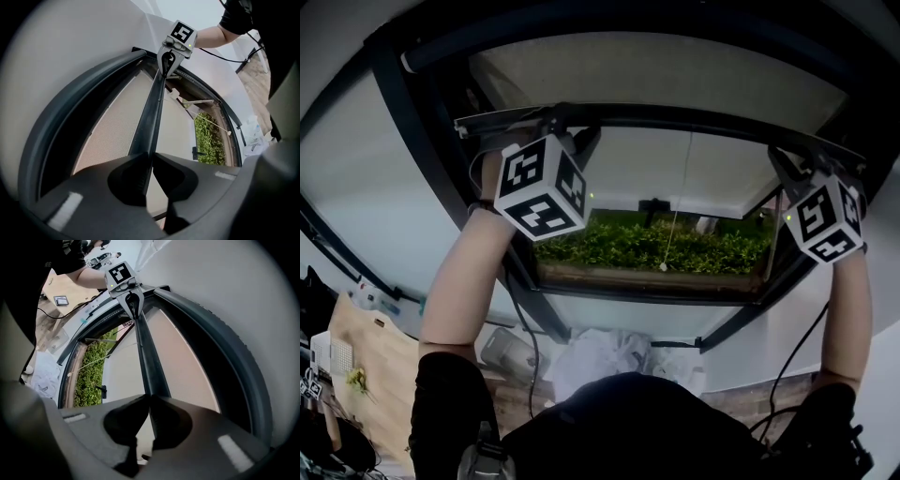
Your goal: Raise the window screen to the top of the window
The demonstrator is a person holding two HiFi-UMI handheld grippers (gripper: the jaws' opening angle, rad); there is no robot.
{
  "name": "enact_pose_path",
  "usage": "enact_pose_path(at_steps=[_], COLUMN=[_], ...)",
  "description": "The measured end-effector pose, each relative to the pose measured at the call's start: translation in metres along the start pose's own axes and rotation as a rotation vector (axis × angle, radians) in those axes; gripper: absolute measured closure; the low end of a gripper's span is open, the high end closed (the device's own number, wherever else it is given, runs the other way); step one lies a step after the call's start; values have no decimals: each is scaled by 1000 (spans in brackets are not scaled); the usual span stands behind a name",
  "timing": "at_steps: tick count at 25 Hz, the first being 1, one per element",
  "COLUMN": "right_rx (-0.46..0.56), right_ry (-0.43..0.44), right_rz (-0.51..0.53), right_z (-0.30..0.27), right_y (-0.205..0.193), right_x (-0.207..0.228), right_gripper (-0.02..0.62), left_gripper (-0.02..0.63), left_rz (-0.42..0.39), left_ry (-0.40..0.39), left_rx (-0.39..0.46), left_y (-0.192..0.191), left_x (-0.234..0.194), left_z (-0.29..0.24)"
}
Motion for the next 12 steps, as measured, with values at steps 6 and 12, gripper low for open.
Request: enact_pose_path(at_steps=[6, 12], right_rx=[15, 19], right_ry=[-21, -46], right_rz=[-1, 3], right_z=[6, 12], right_y=[5, 9], right_x=[11, 29], right_gripper=[578, 578], left_gripper=[571, 571], left_rz=[-24, -24], left_ry=[27, 48], left_rx=[-3, 8], left_y=[3, 10], left_x=[-11, -31], left_z=[3, 4])
Point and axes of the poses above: the fingertips, and each gripper's own axes: z backward along the fingers, x to its right, y out of its top, the point moved 6 cm from there along z, backward along the fingers, and after that the axes turned 9 degrees about y, right-handed, at the moved point
